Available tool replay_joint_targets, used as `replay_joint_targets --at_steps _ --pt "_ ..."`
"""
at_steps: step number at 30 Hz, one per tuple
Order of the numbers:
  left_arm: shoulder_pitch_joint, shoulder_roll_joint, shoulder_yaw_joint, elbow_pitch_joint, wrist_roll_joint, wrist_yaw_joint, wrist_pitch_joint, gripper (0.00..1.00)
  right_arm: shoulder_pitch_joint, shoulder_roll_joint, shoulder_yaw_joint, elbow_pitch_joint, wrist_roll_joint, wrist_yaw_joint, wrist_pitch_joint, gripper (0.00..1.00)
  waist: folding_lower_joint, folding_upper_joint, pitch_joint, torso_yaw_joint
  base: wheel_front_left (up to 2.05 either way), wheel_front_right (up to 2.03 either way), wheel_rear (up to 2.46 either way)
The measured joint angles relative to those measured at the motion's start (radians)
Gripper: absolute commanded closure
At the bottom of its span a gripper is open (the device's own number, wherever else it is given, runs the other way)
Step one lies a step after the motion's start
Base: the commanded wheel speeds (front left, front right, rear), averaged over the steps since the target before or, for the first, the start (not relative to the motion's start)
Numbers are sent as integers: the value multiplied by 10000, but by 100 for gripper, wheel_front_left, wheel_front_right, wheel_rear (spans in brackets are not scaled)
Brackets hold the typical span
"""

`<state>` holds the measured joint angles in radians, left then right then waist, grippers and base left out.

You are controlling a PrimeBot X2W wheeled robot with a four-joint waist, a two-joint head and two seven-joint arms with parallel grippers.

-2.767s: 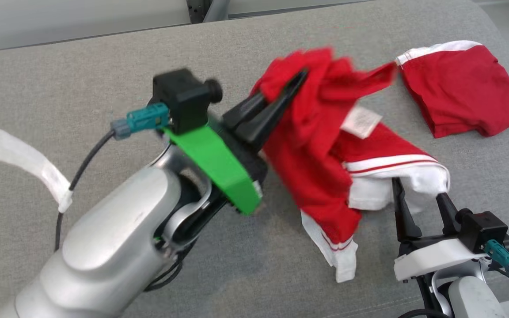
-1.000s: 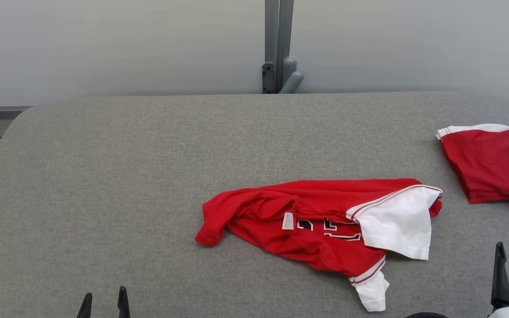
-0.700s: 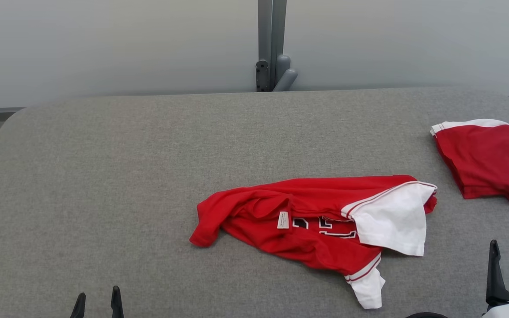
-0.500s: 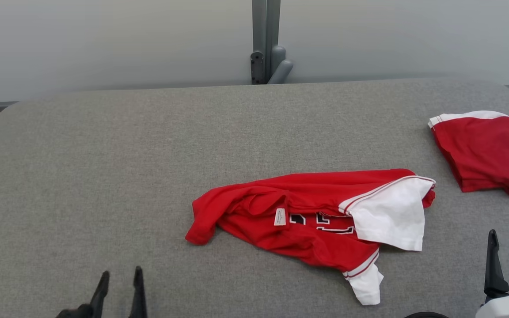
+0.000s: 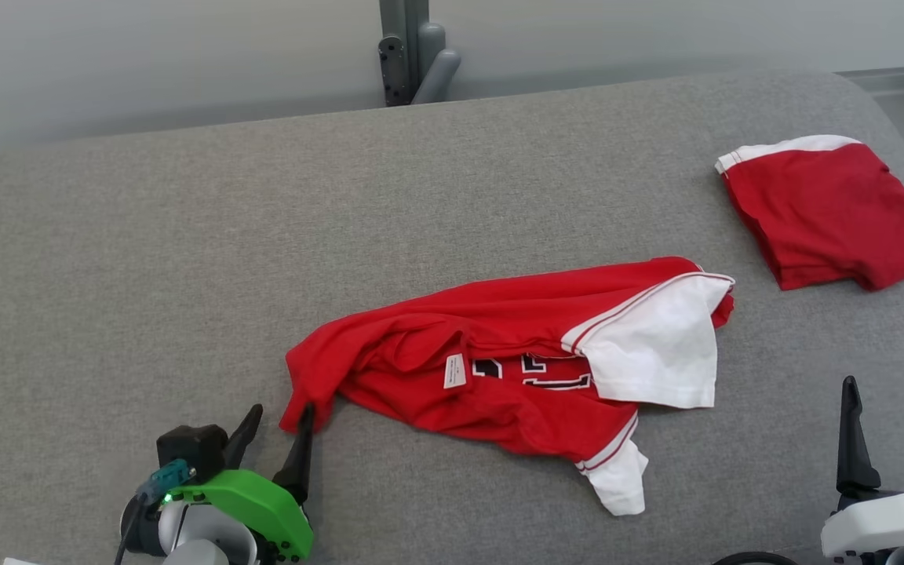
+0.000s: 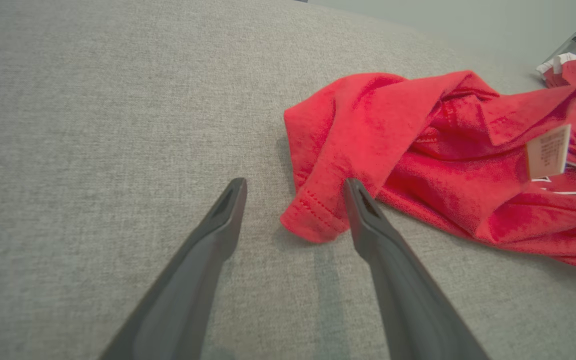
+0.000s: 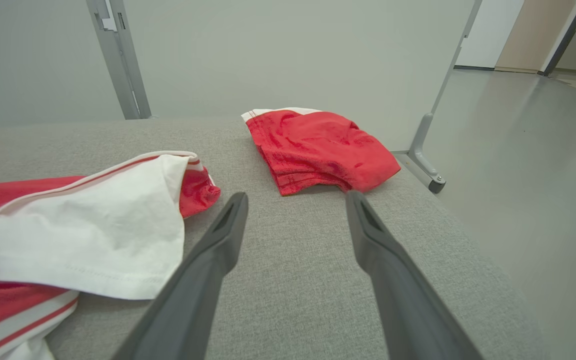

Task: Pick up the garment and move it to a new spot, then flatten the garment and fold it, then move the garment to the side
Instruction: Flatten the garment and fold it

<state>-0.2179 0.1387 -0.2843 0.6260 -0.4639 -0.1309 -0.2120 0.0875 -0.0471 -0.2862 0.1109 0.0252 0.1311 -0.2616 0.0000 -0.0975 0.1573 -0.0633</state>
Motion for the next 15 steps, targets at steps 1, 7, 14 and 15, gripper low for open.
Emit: replay_joint_targets --at_steps 1,7,14,15 --pt "-129 46 -209 98 -232 0 81 18 -30 2 -10 6 10 0 0 0 0 0 47 -73 0 0 0" --pt "-593 713 -1452 291 -1496 -8 290 100 -113 0 -77 46 56 0 0 0 0 0 305 -335 0 0 0" --pt "-1409 1737 -2376 -326 -2523 -8 364 100 -244 -2 -146 56 84 -2 0 0 0 0 454 -342 0 0 0" --pt "-1681 1952 -2474 -445 -2522 -8 437 100 -270 -2 -150 58 84 0 0 0 0 1 464 -322 0 0 0"
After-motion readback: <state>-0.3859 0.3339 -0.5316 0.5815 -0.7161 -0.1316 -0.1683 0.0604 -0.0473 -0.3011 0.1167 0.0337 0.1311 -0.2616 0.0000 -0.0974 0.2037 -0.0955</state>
